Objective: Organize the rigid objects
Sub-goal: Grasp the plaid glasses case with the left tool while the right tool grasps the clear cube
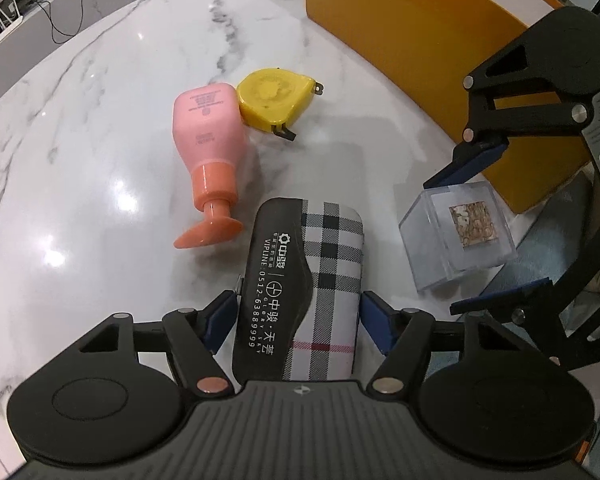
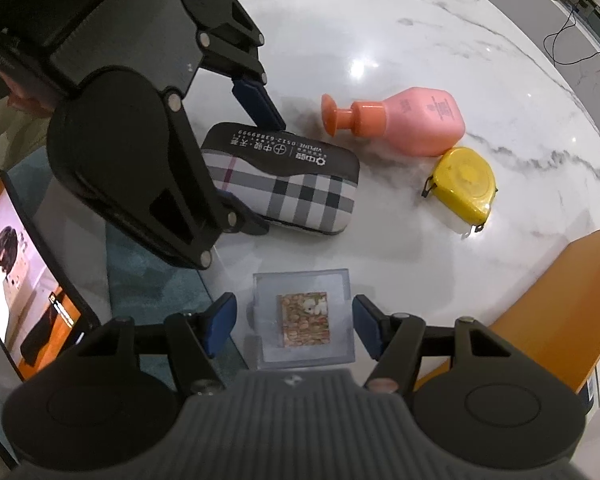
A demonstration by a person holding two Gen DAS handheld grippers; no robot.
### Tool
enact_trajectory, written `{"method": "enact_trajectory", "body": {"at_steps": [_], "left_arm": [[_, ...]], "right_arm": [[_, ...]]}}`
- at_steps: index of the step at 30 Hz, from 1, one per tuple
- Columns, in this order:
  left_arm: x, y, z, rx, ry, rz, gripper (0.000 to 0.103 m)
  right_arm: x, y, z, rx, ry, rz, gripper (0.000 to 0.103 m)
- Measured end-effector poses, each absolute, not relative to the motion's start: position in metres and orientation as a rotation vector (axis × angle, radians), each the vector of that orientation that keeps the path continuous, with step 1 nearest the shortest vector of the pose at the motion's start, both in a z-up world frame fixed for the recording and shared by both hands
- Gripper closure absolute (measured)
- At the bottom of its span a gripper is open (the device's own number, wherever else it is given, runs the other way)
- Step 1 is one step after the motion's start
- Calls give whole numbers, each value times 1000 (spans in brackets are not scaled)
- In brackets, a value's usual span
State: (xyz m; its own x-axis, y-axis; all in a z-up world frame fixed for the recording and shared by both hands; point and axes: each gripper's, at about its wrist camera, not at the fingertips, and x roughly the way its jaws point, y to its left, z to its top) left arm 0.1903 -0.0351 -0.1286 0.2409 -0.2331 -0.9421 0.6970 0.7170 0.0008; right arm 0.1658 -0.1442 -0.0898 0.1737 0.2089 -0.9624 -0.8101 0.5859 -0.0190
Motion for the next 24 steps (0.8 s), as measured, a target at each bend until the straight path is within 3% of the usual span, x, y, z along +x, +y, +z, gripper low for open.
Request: {"method": "enact_trajectory", "body": {"at_steps": [3,7,24], "left_arm": [[192,-38,-128,474,1169,-662,26],[187,-38,-126,500,1152,-663,27],[190,-32,-128,512,1265,-637,23]], "right_arm": [[167,-144,-90,-611,1189,786,40],[169,-145,-93,-604,1201,777,56],[169,-142,-96,-607,1210,750,56]]}}
